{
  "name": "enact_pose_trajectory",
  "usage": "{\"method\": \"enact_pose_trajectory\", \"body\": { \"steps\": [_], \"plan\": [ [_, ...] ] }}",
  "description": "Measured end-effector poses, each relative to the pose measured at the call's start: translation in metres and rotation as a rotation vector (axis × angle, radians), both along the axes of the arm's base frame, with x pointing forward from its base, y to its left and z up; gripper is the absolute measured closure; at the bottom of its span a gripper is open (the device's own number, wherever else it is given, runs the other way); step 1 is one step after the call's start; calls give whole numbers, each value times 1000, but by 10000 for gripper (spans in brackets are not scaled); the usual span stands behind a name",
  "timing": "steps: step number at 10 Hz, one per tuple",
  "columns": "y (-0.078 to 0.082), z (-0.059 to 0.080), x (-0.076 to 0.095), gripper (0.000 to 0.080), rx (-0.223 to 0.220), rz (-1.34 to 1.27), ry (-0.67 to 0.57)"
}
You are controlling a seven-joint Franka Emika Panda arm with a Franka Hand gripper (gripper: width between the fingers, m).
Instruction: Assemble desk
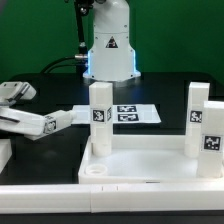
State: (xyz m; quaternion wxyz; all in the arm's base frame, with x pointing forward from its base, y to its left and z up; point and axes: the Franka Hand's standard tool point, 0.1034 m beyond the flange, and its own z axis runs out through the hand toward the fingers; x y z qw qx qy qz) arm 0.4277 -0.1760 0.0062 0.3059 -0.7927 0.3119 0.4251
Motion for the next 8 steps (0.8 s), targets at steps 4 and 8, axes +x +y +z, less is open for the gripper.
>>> {"method": "enact_pose_trajectory", "body": {
  "steps": [4, 8],
  "plan": [
    [-2, 0, -1, 374, 0, -4, 0],
    [0, 43, 24, 515, 2, 30, -73]
  ]
}}
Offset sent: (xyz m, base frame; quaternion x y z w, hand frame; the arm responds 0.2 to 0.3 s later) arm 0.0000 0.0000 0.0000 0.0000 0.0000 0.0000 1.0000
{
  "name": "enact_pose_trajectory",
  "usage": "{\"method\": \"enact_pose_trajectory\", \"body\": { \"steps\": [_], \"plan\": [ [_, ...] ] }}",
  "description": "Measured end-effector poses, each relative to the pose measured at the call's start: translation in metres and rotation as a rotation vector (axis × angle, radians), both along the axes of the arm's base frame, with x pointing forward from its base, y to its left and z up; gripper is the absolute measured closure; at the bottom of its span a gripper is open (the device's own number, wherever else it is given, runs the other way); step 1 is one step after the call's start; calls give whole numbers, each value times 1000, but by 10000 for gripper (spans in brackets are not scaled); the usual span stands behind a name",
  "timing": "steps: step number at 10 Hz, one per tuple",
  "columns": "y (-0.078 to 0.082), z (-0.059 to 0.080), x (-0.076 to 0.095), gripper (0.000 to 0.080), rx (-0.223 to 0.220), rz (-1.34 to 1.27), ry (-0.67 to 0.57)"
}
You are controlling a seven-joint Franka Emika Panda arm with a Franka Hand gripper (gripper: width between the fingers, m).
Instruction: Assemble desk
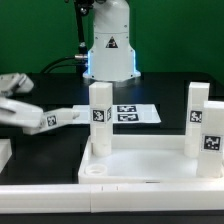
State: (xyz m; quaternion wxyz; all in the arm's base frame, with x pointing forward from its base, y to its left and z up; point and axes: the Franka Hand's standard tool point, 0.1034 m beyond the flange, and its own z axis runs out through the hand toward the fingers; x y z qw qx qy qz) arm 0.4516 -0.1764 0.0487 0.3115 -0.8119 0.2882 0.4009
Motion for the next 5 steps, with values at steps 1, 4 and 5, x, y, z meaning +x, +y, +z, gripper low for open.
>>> {"method": "enact_pose_trajectory", "body": {
  "steps": [1, 4, 5],
  "plan": [
    [-4, 27, 16, 515, 4, 11, -43],
    [-8, 47, 45, 515, -168, -10, -249],
    [-9, 46, 42, 515, -191, -22, -264]
  ]
}}
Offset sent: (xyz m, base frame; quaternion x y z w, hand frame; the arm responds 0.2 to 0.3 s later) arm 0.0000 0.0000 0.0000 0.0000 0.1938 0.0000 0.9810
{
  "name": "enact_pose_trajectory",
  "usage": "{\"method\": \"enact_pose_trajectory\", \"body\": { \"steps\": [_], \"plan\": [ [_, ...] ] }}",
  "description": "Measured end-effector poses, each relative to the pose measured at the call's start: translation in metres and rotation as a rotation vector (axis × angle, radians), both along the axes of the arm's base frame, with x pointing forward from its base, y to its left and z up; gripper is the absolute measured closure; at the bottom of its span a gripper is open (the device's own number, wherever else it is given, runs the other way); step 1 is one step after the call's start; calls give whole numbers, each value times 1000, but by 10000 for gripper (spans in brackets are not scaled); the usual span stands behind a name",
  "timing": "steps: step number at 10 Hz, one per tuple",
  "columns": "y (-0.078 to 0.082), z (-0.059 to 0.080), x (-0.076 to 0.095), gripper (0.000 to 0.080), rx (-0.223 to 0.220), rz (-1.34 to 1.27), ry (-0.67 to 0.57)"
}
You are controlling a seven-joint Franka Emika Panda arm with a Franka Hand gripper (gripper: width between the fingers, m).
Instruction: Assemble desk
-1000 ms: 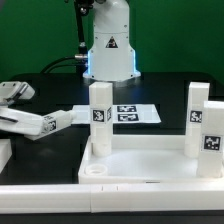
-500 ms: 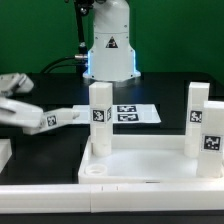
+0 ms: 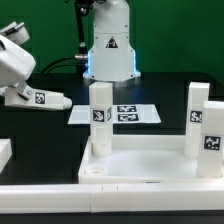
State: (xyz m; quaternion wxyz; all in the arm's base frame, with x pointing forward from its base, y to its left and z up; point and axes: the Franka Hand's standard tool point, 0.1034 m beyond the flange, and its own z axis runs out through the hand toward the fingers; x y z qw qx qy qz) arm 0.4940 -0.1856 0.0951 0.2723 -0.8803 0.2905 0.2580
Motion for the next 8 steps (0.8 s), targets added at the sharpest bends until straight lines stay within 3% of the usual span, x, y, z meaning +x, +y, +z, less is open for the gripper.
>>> {"method": "enact_pose_trajectory", "body": {
  "steps": [1, 2, 3, 4, 5, 8],
  "plan": [
    [-3, 1, 13, 515, -67, -19, -54],
    [1, 14, 34, 515, -121, -11, -124],
    [0, 29, 52, 515, -146, -3, -174],
    [-8, 45, 78, 515, -211, 2, -258],
    [-6, 60, 93, 515, -250, 12, -321],
    [-13, 59, 101, 515, -419, -44, -460]
  ]
}}
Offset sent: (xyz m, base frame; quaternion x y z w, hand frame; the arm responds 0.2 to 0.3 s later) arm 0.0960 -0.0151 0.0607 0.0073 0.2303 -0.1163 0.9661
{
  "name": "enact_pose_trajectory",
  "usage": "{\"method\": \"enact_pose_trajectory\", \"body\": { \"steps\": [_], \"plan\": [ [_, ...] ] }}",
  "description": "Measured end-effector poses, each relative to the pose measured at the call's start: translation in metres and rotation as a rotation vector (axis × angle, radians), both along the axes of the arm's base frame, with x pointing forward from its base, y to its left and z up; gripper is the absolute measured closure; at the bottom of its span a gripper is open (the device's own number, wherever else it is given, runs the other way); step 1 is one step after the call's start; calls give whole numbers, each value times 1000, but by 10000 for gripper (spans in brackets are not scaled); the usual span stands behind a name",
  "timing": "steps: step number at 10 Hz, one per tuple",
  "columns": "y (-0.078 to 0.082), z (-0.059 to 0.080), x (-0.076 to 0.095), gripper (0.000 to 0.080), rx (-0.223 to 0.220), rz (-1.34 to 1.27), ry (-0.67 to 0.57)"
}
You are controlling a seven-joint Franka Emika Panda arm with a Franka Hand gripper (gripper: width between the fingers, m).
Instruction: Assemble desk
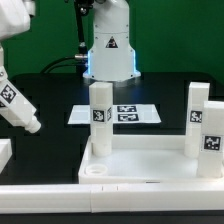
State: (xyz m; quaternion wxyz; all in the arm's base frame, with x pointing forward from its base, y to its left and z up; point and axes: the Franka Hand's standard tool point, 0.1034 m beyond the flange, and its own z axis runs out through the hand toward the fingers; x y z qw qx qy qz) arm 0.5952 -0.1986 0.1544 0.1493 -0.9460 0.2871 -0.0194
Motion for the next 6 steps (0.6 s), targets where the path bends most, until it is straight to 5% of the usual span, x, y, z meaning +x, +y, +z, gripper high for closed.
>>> {"method": "enact_pose_trajectory", "body": {
  "steps": [2, 4, 5, 6],
  "plan": [
    [34, 23, 35, 515, -110, 1, -91],
    [101, 14, 53, 515, -248, 89, -171],
    [110, 13, 56, 515, -277, 103, -204],
    [96, 17, 59, 515, -336, 63, -281]
  ]
}}
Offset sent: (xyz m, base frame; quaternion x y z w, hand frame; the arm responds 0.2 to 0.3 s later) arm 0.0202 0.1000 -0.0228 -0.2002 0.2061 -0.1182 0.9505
